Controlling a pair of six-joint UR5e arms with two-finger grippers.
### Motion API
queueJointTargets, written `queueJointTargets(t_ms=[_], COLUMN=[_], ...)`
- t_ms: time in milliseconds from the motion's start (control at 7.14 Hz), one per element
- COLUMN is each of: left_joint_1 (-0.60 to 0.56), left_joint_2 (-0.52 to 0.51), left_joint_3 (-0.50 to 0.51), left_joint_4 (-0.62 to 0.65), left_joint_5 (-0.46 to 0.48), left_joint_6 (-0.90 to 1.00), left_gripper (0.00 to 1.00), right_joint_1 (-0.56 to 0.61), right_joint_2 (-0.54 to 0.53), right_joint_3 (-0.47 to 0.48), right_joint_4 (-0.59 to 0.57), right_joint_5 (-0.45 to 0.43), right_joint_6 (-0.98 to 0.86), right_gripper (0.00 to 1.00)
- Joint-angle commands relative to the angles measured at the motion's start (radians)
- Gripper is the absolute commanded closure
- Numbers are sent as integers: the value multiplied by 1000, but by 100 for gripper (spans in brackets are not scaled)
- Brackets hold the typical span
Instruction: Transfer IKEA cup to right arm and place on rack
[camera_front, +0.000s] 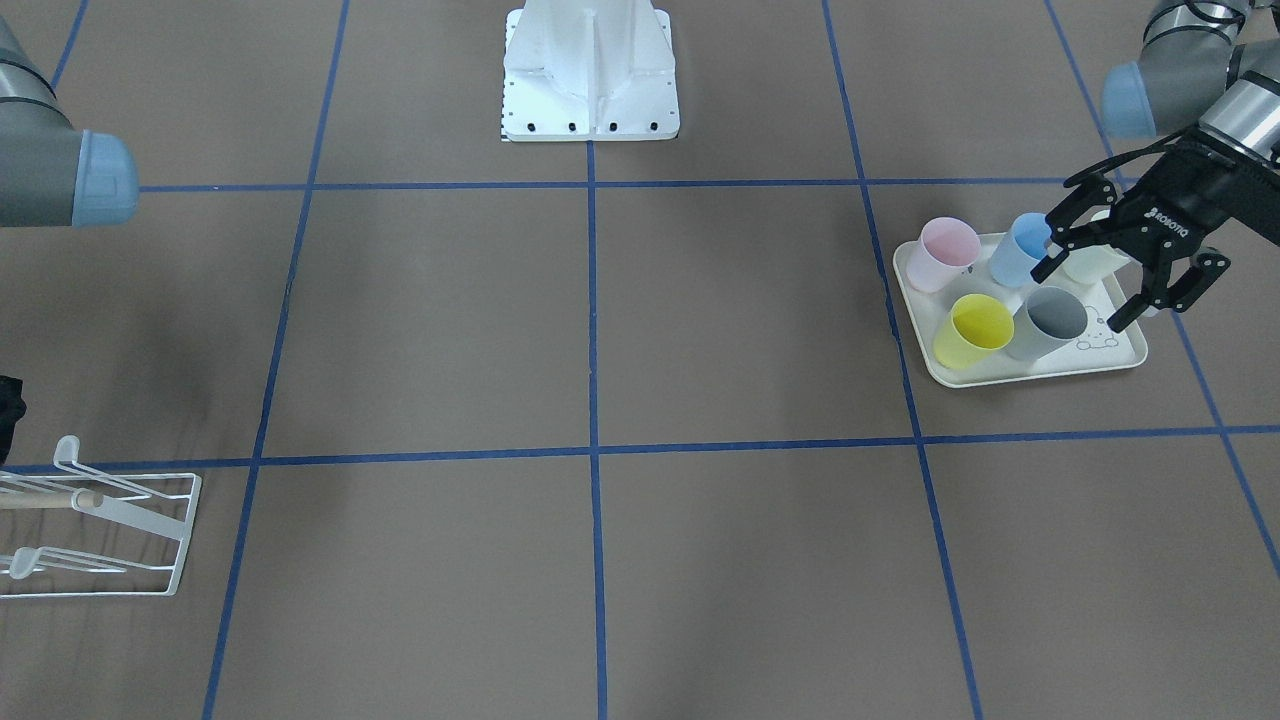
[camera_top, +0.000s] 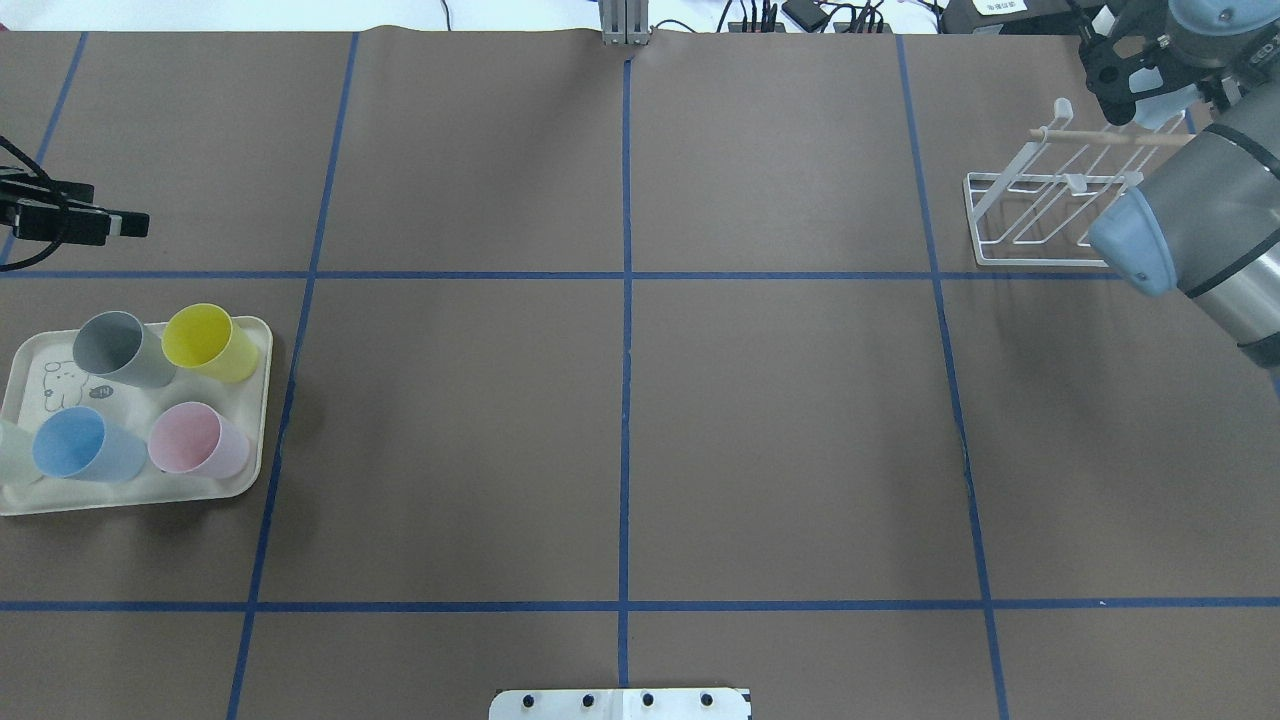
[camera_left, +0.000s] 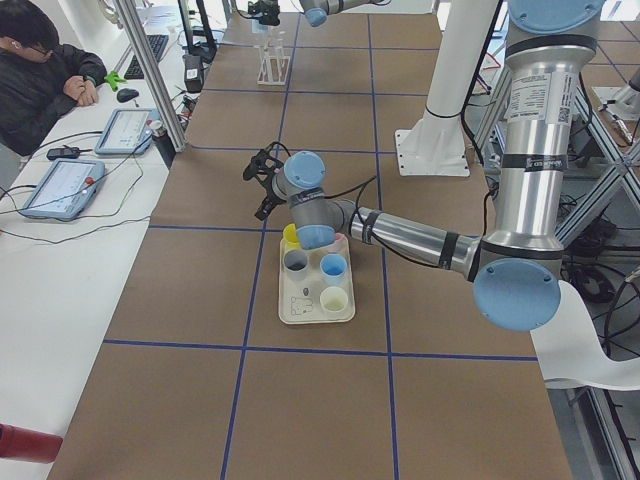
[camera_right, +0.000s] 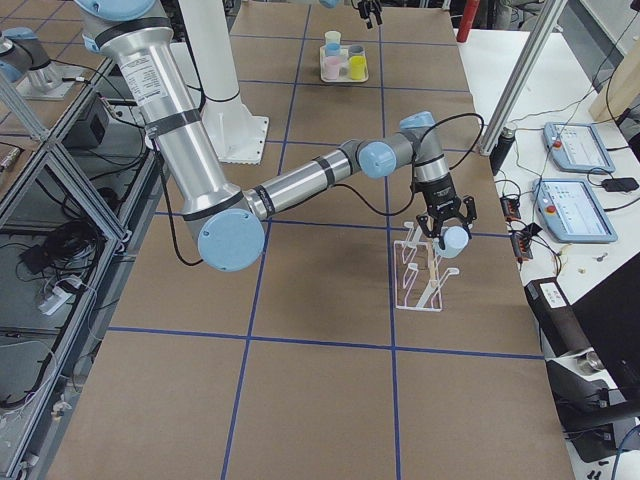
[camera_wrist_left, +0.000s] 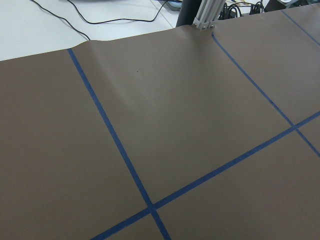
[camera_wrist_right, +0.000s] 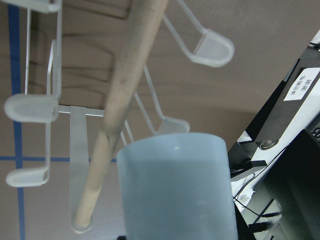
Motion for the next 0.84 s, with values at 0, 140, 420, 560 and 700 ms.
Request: queueJointTargets(t_ms=[0, 140, 420, 560, 700], left_joint_1=[2, 2, 2, 2, 2], left_joint_2=[-1, -1, -1, -1, -1], left_joint_3=[0, 0, 0, 0, 0], left_joint_4=[0, 0, 0, 0, 0], left_joint_5=[0, 0, 0, 0, 0], left_joint_6=[0, 0, 0, -2, -2], left_gripper=[0, 0, 0, 0, 0], right_joint_1=[-18, -21, -23, -24, -29], right_joint_2=[9, 12, 12, 12, 12], right_joint_3=[-25, -31, -40, -46, -54], right_joint_4=[0, 0, 0, 2, 12], right_joint_5=[-24, -29, -30, -32, -41], right_joint_6=[0, 0, 0, 0, 0], right_gripper=[92, 91, 89, 88, 86])
